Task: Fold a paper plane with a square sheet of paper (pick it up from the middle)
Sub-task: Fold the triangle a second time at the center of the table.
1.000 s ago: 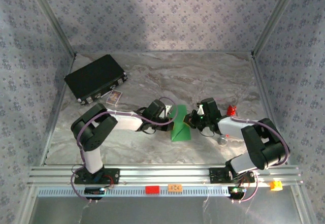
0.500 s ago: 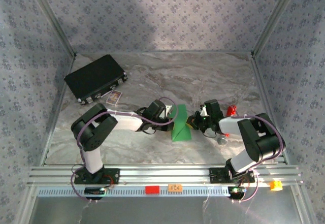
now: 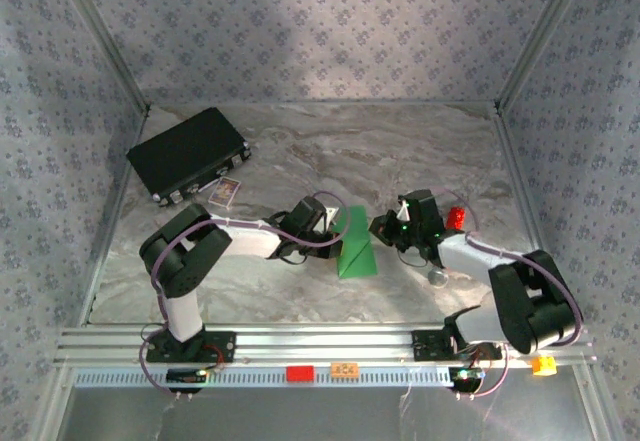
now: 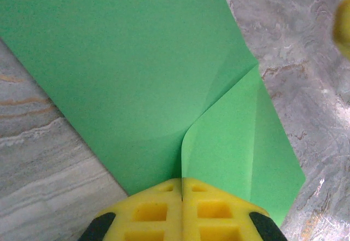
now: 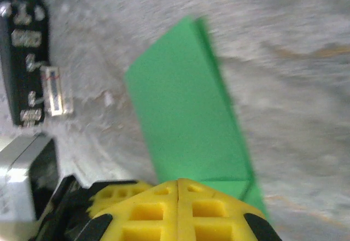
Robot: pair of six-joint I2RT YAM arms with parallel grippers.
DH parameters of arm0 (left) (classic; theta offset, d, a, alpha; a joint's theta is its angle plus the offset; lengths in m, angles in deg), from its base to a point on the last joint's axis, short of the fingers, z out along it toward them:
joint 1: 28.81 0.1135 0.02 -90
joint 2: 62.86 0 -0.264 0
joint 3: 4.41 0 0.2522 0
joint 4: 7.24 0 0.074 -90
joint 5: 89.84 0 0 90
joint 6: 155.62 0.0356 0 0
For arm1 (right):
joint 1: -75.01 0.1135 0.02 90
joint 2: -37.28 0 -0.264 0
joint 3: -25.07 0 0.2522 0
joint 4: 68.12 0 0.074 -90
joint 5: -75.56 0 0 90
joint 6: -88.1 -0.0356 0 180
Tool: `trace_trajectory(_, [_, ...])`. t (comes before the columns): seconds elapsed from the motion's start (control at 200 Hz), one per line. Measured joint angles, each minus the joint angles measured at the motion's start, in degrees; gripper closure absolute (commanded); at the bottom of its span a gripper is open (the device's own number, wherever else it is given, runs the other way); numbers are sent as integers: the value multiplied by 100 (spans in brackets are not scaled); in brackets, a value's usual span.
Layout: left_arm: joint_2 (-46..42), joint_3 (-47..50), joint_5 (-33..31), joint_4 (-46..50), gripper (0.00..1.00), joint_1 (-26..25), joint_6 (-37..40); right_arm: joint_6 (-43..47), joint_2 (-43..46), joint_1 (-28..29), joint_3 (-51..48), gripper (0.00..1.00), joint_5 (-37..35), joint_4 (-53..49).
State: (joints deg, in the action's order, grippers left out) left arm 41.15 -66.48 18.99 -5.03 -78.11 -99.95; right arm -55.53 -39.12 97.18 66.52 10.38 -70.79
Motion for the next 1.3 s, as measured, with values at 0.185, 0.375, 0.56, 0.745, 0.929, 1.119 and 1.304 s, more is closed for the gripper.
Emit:
trace_trajectory(0.185, [0, 0, 0, 0, 100, 0, 0, 101, -365, 372, 144, 100, 225, -17])
trace_trajectory(0.375, [0, 0, 0, 0, 100, 0, 0, 96, -831, 461, 129, 100, 332, -22])
trace_trajectory(0.56, [0, 0, -2, 0, 100, 0, 0, 98, -1047, 457, 0, 100, 348, 17])
trace_trajectory(0.745, [0, 0, -2, 9, 100, 0, 0, 83, -1097, 424, -87, 100, 415, 284])
trace_trajectory(0.929, [0, 0, -2, 4, 100, 0, 0, 52, -898, 435, -103, 100, 393, 103])
trace_trajectory(1.119, [0, 0, -2, 4, 100, 0, 0, 28, -811, 568, -20, 100, 496, 122])
trace_trajectory(1.304, [0, 0, -2, 4, 100, 0, 0, -39, -1126, 713, 0, 100, 542, 284])
